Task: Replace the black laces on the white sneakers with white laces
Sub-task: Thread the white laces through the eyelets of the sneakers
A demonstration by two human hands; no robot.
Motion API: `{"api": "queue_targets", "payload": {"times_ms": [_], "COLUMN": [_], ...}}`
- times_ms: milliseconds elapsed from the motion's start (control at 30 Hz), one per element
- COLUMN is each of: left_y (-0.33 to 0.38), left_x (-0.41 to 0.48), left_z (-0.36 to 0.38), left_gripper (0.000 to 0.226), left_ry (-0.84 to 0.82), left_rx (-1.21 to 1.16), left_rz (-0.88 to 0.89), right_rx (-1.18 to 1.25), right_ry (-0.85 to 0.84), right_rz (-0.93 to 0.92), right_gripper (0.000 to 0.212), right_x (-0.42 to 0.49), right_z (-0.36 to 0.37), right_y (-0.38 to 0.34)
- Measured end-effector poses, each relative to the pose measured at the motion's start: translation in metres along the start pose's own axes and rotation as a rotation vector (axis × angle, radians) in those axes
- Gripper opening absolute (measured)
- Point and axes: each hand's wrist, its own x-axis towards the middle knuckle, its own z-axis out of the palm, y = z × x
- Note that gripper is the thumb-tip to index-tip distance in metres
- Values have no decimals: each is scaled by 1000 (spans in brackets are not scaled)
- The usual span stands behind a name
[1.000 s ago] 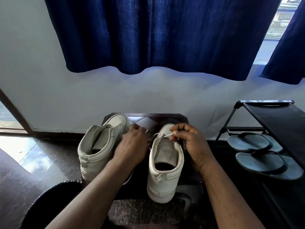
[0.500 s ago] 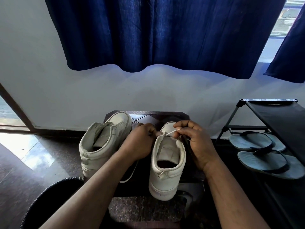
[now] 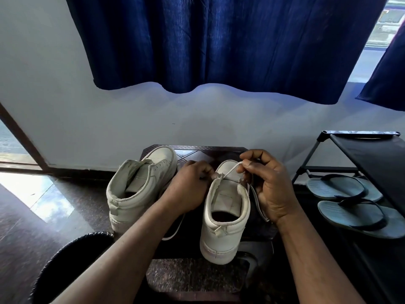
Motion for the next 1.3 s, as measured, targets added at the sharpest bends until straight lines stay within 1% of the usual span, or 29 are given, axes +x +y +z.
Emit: {"api": "queue_targets", "payload": {"times_ms": [33, 100, 167, 200, 233, 300, 333, 433, 533, 600, 667, 767, 800, 833, 900, 933, 967, 1033, 1100, 1200, 1300], "left_y": [-2, -2, -3, -4, -6, -7, -7, -7, -5, -4, -5, -6, -6, -6, -4, -3, -3, -7, -5, -1, -1], "left_x": [1, 0, -4, -5, -5, -3, -1, 3, 2, 1, 3, 3, 1, 0, -2, -2, -1, 2, 1, -1, 1], "left_z": [0, -2, -2, -1, 1, 3, 2, -3, -2, 0, 0, -3, -3, -4, -5, -6, -7, -8, -8, -5, -6], "left_gripper": [6, 5, 18, 23, 24, 11, 5, 11, 12, 11, 13, 9, 14, 18, 17, 15, 15, 19, 12, 9, 7], "left_ry": [-2, 34, 55, 50, 40, 35, 47, 58, 17, -10, 1, 16, 19, 10, -1, -7, -10, -31, -59, -30, 14], "left_rx": [24, 192, 388, 432, 434, 372, 305, 72, -20, -78, -2, 259, 337, 389, 433, 396, 307, 76, -59, -76, 20], "left_rz": [-1, -4, -50, -70, -69, -36, -31, -28, -5, -42, -64, -108, -129, -144, -149, -149, -145, -131, -91, -32, -34], "right_rx": [21, 91, 140, 145, 145, 145, 139, 112, 73, -7, -77, -171, -209, -248, -302, -313, -319, -333, -354, -383, -368], "right_ry": [0, 2, -4, -11, -17, -15, -10, 4, 9, 31, 58, 86, 76, 61, 41, 44, 50, 50, 38, 35, 39], "right_rz": [-22, -50, -52, -49, -44, -31, -27, -43, -66, -100, -138, -127, -115, -106, -98, -98, -99, -104, -105, -99, -84], "right_gripper": [13, 14, 16, 16, 15, 14, 17, 23, 15, 15, 13, 16, 16, 17, 18, 19, 18, 18, 18, 16, 16], "right_x": [0, 0, 1, 0, 0, 1, 1, 3, 4, 6, 6, 7, 7, 6, 6, 6, 6, 7, 6, 6, 6], "right_z": [-1, -3, -4, -4, -3, -2, -2, -2, -2, -3, -6, -10, -10, -10, -8, -7, -7, -8, -8, -6, -5], "right_y": [-1, -2, -2, -2, -1, 1, 2, 4, 5, 7, 8, 11, 12, 14, 17, 17, 18, 18, 18, 18, 19]}}
